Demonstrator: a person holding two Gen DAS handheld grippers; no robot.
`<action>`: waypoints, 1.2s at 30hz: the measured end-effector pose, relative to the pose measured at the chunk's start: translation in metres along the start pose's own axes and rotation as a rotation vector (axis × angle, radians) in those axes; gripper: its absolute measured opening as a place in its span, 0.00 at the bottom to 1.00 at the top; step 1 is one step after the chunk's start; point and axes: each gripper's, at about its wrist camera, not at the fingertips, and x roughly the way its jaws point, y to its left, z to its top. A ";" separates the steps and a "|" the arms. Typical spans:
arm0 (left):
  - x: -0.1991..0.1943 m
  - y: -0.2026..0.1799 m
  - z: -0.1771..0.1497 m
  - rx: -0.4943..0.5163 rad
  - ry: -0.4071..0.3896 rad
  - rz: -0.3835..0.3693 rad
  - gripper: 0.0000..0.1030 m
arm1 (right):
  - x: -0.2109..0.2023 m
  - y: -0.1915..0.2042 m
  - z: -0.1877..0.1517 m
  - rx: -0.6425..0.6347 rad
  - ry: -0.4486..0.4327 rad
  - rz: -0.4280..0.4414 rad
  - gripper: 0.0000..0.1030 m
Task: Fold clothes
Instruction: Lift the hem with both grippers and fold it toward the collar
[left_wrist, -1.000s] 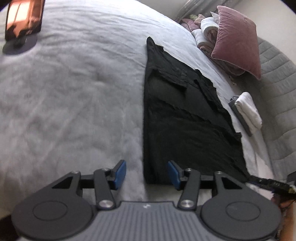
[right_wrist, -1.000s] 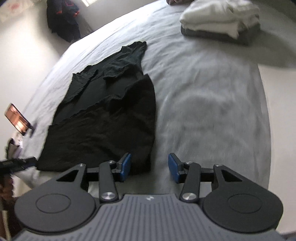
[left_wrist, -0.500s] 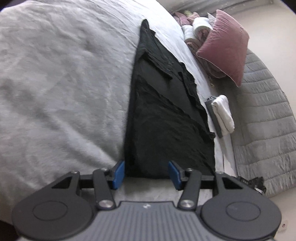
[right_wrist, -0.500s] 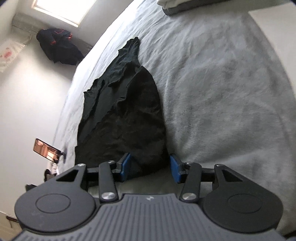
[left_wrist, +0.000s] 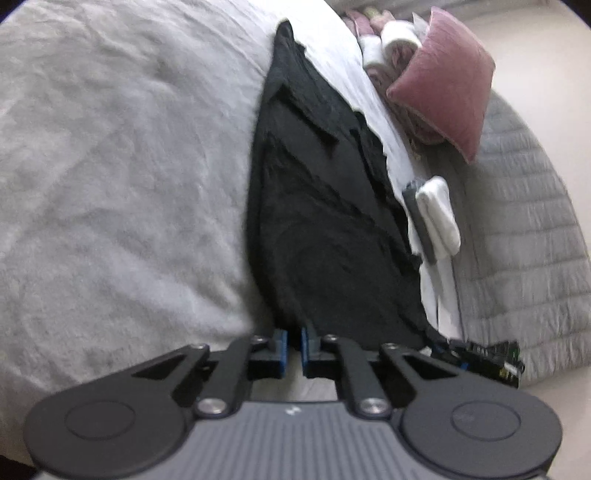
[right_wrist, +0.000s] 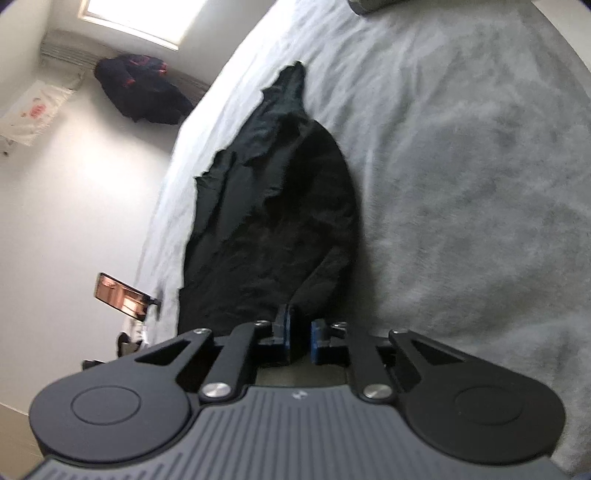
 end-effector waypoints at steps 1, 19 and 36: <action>-0.003 -0.001 0.001 -0.003 -0.016 -0.012 0.06 | -0.002 0.003 0.001 -0.005 -0.008 0.011 0.13; -0.022 -0.044 0.084 -0.093 -0.341 -0.159 0.06 | -0.001 0.060 0.075 -0.120 -0.246 0.148 0.12; 0.040 -0.019 0.187 -0.175 -0.379 -0.036 0.06 | 0.080 0.029 0.155 -0.040 -0.274 0.061 0.12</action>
